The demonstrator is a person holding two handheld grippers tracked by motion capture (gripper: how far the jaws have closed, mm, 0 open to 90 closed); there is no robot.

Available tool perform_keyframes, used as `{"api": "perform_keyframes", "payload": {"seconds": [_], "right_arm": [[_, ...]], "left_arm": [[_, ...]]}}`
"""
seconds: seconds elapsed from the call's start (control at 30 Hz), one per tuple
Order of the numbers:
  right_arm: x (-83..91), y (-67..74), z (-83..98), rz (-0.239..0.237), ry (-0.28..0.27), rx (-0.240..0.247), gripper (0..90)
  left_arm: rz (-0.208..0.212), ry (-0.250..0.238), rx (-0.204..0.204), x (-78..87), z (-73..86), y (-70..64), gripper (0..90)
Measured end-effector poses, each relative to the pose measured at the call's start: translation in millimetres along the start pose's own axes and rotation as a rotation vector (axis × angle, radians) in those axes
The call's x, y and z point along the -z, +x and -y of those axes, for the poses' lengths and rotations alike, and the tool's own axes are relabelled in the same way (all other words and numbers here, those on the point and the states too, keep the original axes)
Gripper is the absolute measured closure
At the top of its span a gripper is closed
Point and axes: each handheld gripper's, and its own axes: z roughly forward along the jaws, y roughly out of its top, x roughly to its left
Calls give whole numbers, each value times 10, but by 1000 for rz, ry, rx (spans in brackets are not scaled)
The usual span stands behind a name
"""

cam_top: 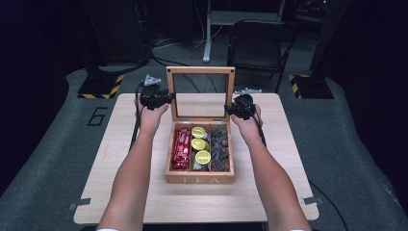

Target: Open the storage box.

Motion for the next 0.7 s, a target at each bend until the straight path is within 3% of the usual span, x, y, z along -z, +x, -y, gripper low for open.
{"api": "perform_keyframes", "payload": {"seconds": [0.37, 0.5, 0.7], "right_arm": [[-55, -28, -30, 0, 19, -40, 650], [-67, -19, -52, 7, 35, -47, 649], [-77, -22, -56, 14, 38, -52, 648]], "left_arm": [[18, 42, 57, -160, 273, 37, 572], [20, 69, 37, -193, 310, 34, 544], [21, 64, 56, -191, 324, 6, 505]]}}
